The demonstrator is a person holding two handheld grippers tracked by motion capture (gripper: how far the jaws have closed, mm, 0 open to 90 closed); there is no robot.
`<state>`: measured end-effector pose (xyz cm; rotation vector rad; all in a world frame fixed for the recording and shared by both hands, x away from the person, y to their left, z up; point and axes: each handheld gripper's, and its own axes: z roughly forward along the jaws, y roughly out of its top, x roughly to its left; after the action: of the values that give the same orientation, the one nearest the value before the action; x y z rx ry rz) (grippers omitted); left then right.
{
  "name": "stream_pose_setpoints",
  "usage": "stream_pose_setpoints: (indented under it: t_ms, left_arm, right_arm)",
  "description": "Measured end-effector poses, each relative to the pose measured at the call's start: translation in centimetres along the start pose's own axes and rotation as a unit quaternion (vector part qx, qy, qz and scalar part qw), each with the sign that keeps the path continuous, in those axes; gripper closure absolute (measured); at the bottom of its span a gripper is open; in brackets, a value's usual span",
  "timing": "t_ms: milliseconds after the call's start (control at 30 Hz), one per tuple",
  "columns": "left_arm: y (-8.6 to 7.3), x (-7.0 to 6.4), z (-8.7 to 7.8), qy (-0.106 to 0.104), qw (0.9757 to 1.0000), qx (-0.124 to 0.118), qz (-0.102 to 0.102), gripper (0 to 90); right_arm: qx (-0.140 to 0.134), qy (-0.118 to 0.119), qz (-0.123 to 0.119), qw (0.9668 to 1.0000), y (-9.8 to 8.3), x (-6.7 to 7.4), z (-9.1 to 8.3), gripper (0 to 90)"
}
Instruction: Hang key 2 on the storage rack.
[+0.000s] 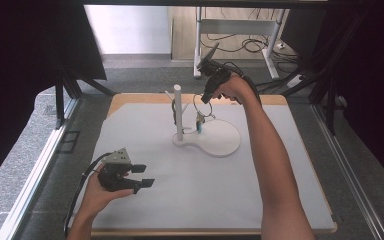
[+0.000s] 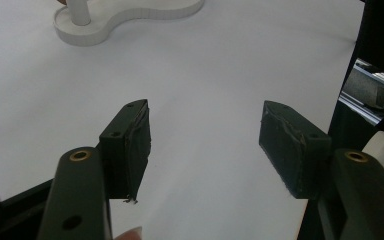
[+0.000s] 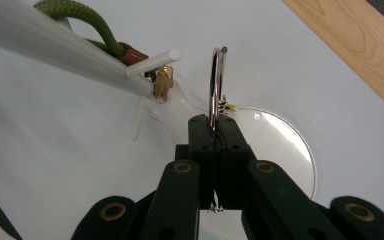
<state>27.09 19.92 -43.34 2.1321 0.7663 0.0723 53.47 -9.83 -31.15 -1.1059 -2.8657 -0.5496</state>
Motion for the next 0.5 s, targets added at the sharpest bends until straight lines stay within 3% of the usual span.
stream_pose_setpoints:
  t_ms: [500]
  left_arm:
    - [0.0, 0.0, 0.2, -0.002, 1.0, 0.004, 0.001, 37.7]
  right_arm:
    - [-0.006, 0.004, -0.02, 0.9998, 0.9, 1.6, 0.4, 87.6]
